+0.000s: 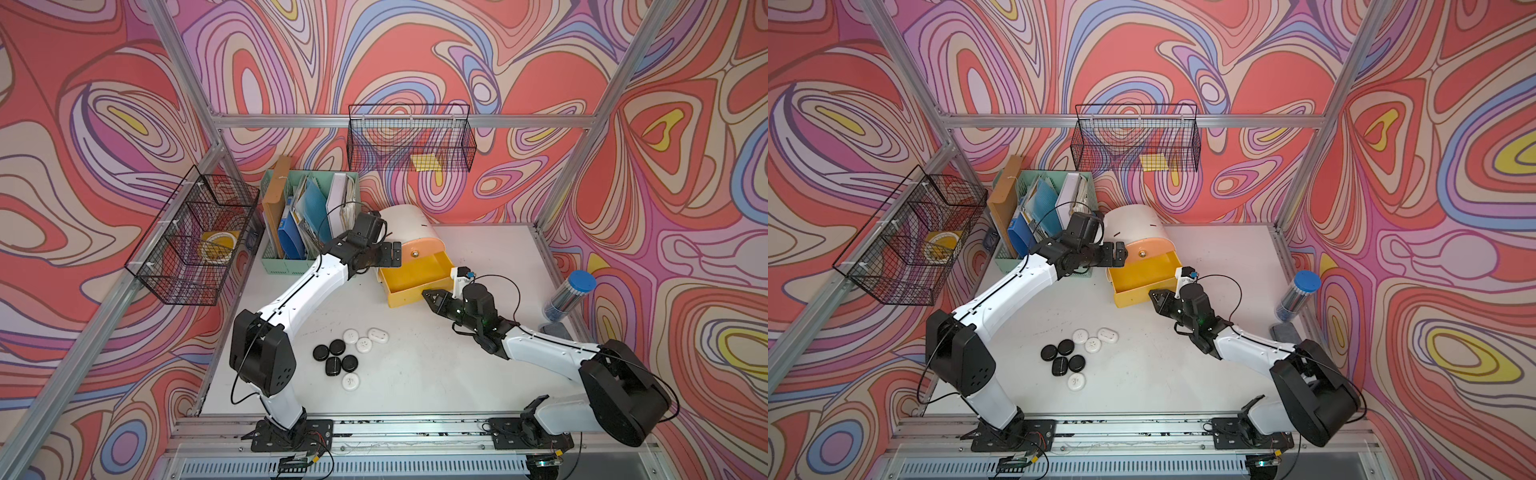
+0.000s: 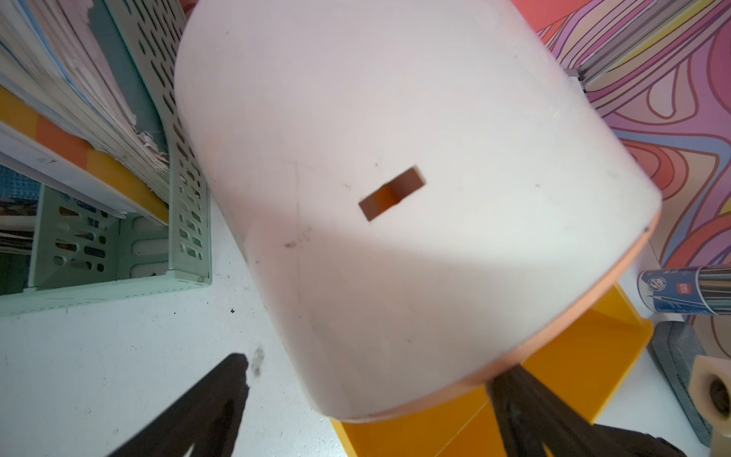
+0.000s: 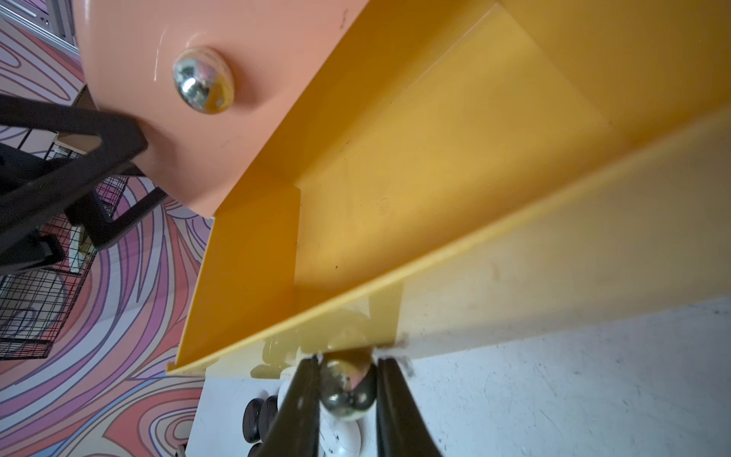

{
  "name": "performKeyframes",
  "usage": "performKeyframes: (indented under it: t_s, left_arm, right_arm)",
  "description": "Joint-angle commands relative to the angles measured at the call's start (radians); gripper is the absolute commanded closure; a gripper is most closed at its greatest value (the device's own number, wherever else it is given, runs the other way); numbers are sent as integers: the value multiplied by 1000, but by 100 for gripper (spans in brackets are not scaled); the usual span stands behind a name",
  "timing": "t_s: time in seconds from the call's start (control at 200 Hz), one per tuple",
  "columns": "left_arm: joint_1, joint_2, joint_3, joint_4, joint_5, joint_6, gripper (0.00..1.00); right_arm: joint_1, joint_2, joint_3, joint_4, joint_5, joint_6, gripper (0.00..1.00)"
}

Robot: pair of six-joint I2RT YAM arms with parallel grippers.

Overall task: Put the bluetooth earphones in the drawer according to color
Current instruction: Open the drawer in the storage box.

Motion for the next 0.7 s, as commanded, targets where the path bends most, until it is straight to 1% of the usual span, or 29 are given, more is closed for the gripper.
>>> performKeyframes:
  t_s: [0.0,0.12,0.185,0.255,0.33,0.396,0.536,0.696]
  left_arm:
    - [8,2,-20,22,-37,-9,1]
    - [8,-22,-37,27,-29,-13,1]
    - [7,-44,-48,30,-18,-21,1]
    - [8,-80,-72,35,-4,-35,1]
    - [7,-129,-113,41,5,-52,1]
    - [7,-176,-159,41,4,-68,1]
    - [7,-303,-308,39,-28,-109,1]
    - [7,-452,-508,31,-65,-176,1]
  right_arm:
    - [23,-26,-20,-23,27,3,95]
    - [32,-37,-23,-41,42,2,94]
    - [32,-47,-17,-63,50,-10,91]
    - [32,-60,-3,-95,56,-25,82]
    - [31,-74,18,-137,55,-47,75]
    - [33,-91,31,-169,50,-65,66]
    - [31,-113,44,-227,17,-102,48]
    - [31,-145,45,-296,-15,-140,35]
